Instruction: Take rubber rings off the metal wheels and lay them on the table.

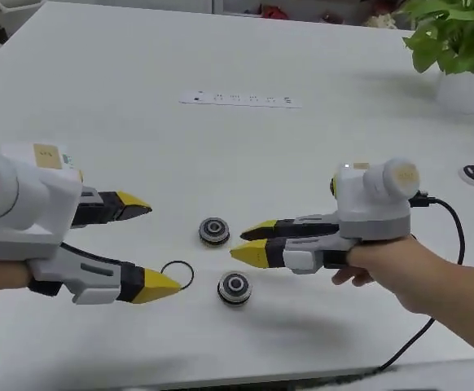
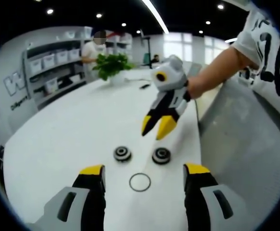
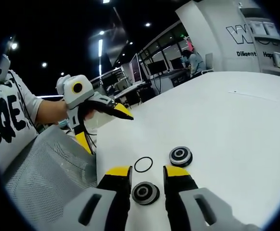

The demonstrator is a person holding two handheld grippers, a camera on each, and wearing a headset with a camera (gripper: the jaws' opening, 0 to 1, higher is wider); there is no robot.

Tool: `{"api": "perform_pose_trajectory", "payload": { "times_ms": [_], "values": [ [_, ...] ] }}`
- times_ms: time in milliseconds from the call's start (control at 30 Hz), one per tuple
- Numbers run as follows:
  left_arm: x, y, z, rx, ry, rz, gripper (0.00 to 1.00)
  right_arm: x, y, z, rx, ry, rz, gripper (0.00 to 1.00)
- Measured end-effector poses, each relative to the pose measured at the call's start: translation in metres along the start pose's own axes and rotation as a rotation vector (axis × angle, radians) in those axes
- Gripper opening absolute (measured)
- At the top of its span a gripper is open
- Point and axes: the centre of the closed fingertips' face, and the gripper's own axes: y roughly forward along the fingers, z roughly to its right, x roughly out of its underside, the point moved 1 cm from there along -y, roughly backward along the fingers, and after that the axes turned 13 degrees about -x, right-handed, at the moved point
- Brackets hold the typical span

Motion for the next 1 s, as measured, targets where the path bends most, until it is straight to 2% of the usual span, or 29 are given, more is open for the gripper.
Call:
{"api": "perform_pose_trajectory", "payload": {
  "times_ms": [633, 1000],
  "values": [
    [0.001, 0.016, 0.007, 0.046, 0.001, -0.021, 0.63, 0.015, -0.007, -0.003, -0.015, -0.028, -0.048, 0.25],
    [0.004, 0.024, 0.012, 0.069, -0.001, -0.038, 0.61, 0.031, -0.007, -0.005, -0.027, -0.065, -0.113, 0.25]
  ]
}}
